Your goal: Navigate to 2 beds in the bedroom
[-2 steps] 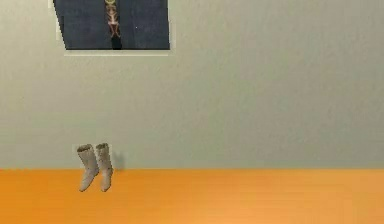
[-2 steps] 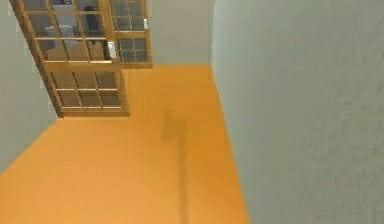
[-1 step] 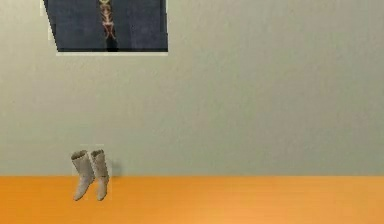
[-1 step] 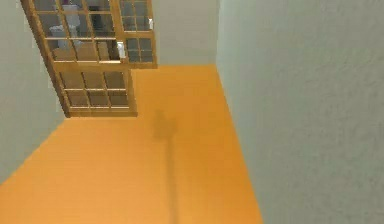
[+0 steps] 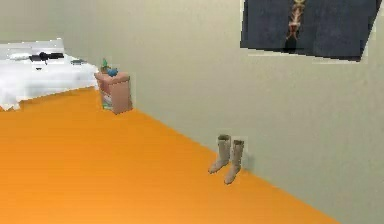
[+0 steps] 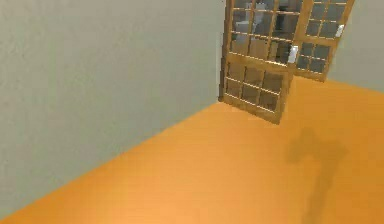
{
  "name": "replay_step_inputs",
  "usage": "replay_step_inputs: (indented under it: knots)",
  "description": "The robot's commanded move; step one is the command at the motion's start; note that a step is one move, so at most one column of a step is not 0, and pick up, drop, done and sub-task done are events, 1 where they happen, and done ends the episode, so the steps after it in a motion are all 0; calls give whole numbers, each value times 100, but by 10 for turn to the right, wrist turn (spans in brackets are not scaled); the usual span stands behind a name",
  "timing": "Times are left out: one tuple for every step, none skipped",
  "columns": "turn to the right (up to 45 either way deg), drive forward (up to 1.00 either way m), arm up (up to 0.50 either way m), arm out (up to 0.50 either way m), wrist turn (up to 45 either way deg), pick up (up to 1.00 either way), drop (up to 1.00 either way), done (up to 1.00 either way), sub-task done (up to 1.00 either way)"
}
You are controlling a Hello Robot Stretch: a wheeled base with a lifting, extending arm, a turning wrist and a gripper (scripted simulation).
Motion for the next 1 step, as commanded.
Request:
replay_step_inputs:
  knots:
    - [-360,0,0,0,0,0,0,0,0]
